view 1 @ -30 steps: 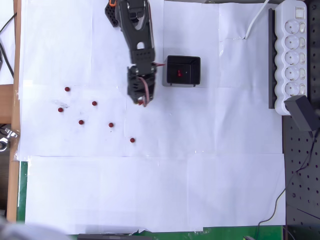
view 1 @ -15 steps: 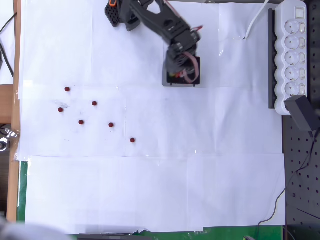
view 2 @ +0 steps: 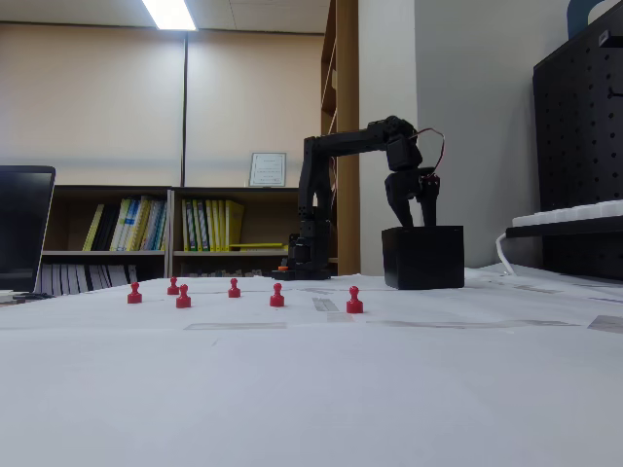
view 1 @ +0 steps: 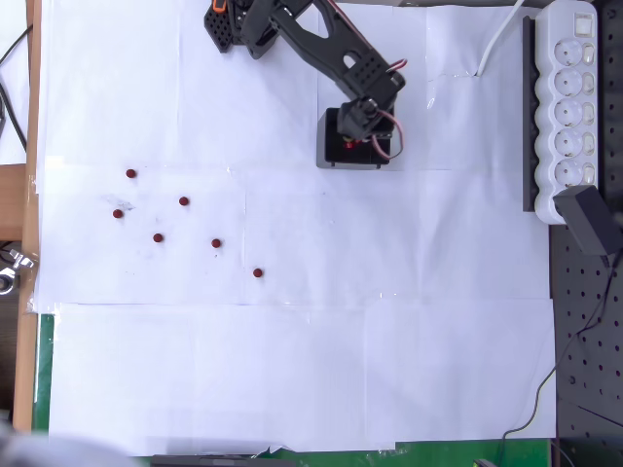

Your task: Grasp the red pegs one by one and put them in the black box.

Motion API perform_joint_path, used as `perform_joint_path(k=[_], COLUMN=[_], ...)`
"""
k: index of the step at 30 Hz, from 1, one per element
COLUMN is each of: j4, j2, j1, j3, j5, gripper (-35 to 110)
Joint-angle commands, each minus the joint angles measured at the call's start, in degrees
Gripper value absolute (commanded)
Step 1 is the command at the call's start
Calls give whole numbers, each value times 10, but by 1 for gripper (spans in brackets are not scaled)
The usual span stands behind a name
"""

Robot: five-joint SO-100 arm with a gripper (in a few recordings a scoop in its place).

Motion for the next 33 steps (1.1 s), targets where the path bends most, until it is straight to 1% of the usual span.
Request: perform_joint_path(k=[1,8,13,17,20,23,25,27,30,33], j4=[-16,8,34,70,85,83,44,-42,-137,-209], j2=[2,-3,-74,-148,-181,-200,-221,-252,-253,-242], j1=[1,5,28,57,85,138,195,258,342,410], j3=[1,5,36,106,149,136,72,-38,-153,-233], j5=[4,11,12,16,33,65,102,152,232,302], gripper=[6,18,19,20,21,21,21,21,20,20])
